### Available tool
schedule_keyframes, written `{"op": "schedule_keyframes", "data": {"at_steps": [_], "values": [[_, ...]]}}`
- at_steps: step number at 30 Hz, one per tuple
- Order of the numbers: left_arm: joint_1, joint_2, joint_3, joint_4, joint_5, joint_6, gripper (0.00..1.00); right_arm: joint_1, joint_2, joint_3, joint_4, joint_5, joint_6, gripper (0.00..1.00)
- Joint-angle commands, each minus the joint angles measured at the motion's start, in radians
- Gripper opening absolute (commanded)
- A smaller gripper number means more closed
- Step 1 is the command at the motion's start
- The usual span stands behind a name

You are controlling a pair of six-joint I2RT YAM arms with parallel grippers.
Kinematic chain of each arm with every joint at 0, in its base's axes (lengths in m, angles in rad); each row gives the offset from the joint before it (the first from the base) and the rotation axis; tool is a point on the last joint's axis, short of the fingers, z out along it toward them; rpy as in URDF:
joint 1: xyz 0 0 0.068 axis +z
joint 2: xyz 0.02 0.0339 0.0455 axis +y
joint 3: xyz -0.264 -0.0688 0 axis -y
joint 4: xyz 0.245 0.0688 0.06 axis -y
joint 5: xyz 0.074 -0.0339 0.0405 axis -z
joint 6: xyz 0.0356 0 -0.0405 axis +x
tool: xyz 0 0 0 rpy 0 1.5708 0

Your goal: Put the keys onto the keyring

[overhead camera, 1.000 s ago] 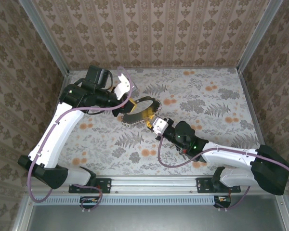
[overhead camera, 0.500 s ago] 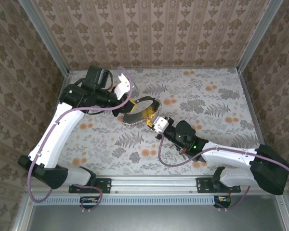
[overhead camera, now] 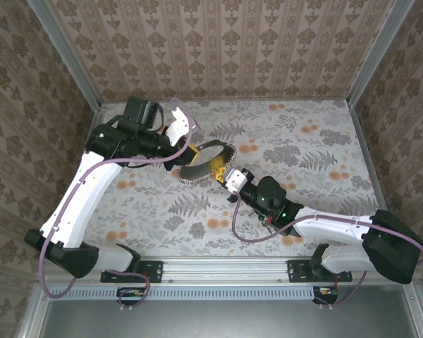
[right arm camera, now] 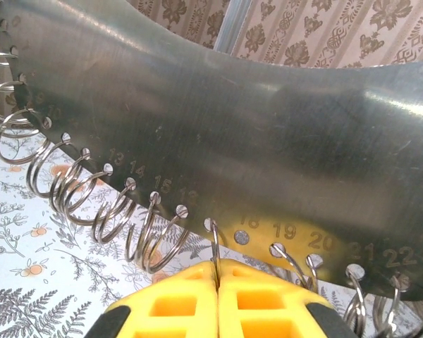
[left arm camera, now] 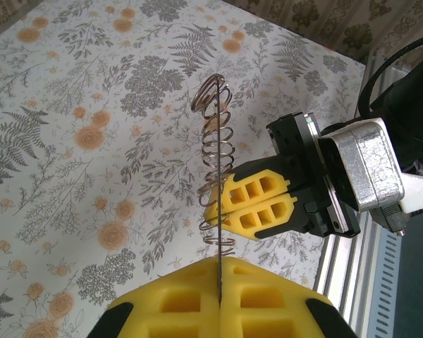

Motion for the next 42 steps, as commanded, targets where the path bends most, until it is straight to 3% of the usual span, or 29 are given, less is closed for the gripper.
{"op": "schedule_keyframes", "data": {"at_steps": [1, 5, 17, 26, 42], "values": [[-0.007, -0.039, -0.016, 0.057, 0.017, -0.037, 0.0, -0.007, -0.01, -0.009, 0.037, 0.01, 0.034, 0.05], [0.018, -0.057, -0.084, 0.151, -0.008, -0.123, 0.0, -0.007, -0.03, -0.011, 0.03, 0.024, 0.059, 0.0], [0.186, -0.102, -0.298, 0.417, 0.241, -0.401, 0.01, -0.037, -0.105, -0.006, -0.033, 0.033, 0.108, 0.0], [0.197, -0.086, -0.373, 0.54, 0.344, -0.538, 0.02, -0.042, -0.102, 0.054, -0.118, -0.034, 0.124, 0.0], [0.185, -0.092, -0.324, 0.491, 0.422, -0.466, 0.0, -0.041, -0.07, 0.051, -0.063, -0.025, 0.109, 0.03]]}}
